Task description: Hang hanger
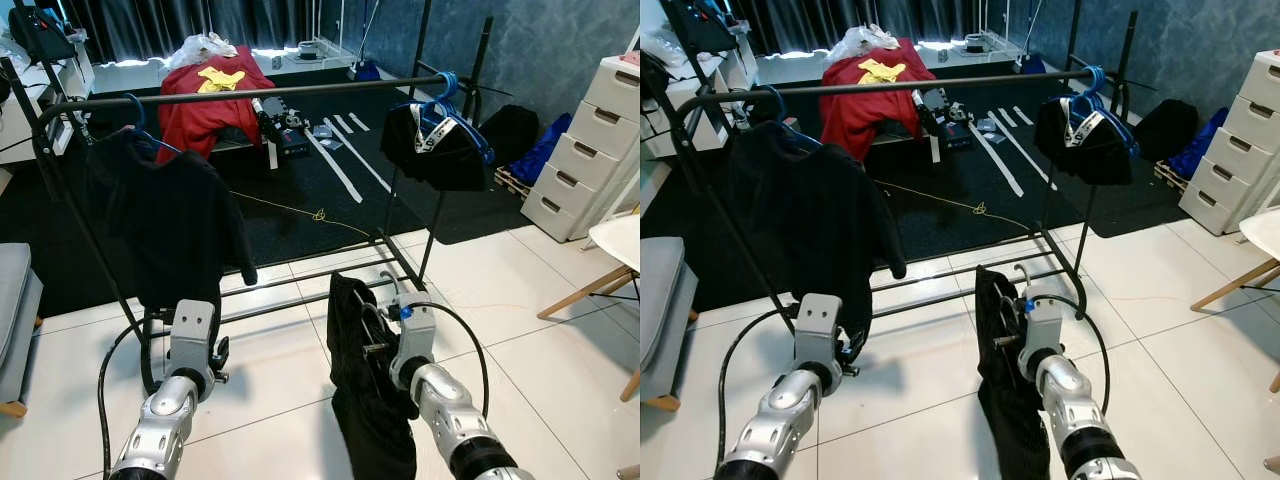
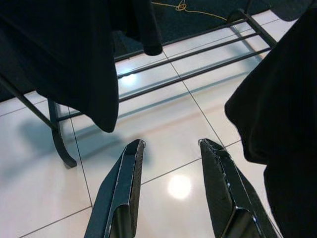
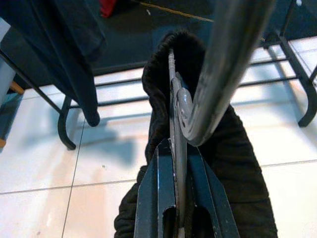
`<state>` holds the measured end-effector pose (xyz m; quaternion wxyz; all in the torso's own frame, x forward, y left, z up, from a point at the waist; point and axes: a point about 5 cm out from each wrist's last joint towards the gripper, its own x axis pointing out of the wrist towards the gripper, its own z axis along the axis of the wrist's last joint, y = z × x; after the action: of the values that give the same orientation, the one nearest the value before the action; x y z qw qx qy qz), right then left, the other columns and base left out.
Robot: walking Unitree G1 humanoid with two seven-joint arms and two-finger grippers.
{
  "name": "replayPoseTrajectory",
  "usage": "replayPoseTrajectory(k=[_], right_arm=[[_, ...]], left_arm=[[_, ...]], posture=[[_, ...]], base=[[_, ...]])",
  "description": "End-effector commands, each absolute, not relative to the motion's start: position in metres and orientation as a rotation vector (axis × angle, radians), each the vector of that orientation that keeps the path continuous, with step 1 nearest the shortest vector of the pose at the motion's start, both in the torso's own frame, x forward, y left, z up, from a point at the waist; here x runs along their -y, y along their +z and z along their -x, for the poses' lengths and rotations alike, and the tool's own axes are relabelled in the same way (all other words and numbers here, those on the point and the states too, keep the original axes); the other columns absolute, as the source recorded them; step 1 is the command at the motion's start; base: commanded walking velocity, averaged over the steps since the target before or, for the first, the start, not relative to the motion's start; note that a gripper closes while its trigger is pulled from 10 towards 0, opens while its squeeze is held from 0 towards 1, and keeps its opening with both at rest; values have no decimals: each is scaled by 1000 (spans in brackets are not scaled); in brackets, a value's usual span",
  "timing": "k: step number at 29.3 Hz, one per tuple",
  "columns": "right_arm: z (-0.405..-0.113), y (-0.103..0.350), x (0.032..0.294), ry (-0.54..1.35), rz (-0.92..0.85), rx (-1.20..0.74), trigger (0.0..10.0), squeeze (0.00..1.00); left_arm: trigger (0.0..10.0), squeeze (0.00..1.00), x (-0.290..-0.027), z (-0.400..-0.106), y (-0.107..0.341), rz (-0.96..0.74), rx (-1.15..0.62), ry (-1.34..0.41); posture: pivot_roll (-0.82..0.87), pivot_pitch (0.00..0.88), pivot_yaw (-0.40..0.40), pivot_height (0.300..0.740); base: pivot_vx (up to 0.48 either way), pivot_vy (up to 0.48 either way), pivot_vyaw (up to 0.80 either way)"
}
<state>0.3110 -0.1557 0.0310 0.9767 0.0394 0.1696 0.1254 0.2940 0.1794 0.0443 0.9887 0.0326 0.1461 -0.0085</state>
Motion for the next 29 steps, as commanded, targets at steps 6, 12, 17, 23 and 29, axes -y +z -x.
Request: replayPoseTrajectory(k=[6, 12, 17, 23, 29], right_arm=[[-313, 34, 150, 261, -94, -314, 10000, 0], [-316, 36, 147, 269, -98, -311, 10000, 0], [-321, 41, 146, 287, -53, -300, 10000, 0], [-323, 42, 143, 295, -22, -307, 10000, 0], [-322, 42, 149, 271, -42, -300, 10000, 0]], left_arm=[[10000, 0, -178, -294, 41, -29, -316, -4], [10000, 0, -176, -298, 44, -23, -307, 4], [10000, 0, -178, -301, 49, -26, -290, 4], [10000, 0, -176, -301, 48, -21, -298, 11], [10000, 0, -178, -297, 42, -3, -328, 49]], posture=[[45, 0, 11, 740], [49, 0, 5, 740], [52, 4, 0, 740], [45, 3, 1, 740], [35, 15, 12, 740]], base=[[0, 0, 0], [0, 0, 0], [0, -192, 320], [0, -480, 800], [0, -240, 400]])
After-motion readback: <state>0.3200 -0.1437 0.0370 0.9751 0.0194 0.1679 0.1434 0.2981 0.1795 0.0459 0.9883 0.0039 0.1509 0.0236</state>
